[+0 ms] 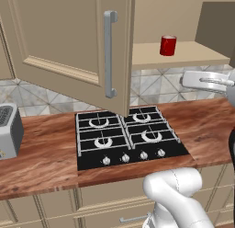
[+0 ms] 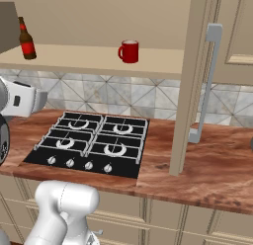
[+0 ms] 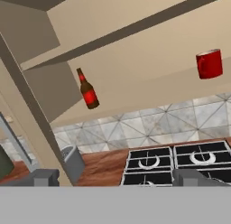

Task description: Open the cabinet directly in front. Then move the beer and the mug to the dining counter with the jar on it.

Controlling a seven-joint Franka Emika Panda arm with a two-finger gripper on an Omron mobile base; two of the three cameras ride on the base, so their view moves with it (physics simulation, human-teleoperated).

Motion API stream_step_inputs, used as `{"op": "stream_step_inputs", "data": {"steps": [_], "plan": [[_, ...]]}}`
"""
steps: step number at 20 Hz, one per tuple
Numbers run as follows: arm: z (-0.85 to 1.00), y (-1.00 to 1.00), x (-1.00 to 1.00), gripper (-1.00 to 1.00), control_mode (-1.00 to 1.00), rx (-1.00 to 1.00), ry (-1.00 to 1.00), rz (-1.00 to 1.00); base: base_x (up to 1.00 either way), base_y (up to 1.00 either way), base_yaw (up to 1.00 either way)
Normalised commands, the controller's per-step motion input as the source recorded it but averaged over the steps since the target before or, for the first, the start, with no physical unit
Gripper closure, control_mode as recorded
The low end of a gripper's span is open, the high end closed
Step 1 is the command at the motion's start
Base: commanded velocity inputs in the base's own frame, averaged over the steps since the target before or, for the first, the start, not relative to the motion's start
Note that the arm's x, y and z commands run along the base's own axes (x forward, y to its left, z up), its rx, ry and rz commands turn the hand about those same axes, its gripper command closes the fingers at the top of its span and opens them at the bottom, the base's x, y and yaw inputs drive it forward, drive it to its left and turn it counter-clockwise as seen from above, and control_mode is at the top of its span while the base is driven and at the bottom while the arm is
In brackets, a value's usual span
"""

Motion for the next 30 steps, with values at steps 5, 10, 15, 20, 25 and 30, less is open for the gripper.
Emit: {"op": "stream_step_inputs", "data": {"steps": [5,10,15,20,25,30], "plan": [[0.0,0.0,0.49,-1.0,-1.0,0.0,0.03,0.09,0.0,0.0,0.0],[0.0,0.02,0.68,-1.0,-1.0,0.0,0.01,0.13,0.0,0.0,0.0],[-0.07,0.1,0.84,-1.0,-1.0,0.0,0.02,0.17,0.0,0.0,0.0],[-0.06,0.24,0.82,-1.0,-1.0,0.02,0.01,0.18,0.0,0.0,0.0],[-0.11,0.63,0.51,-1.0,-1.0,0.02,0.02,0.23,0.0,0.0,0.0],[-0.08,0.77,0.29,-1.0,-1.0,0.01,0.03,0.24,0.0,0.0,0.0]]}}
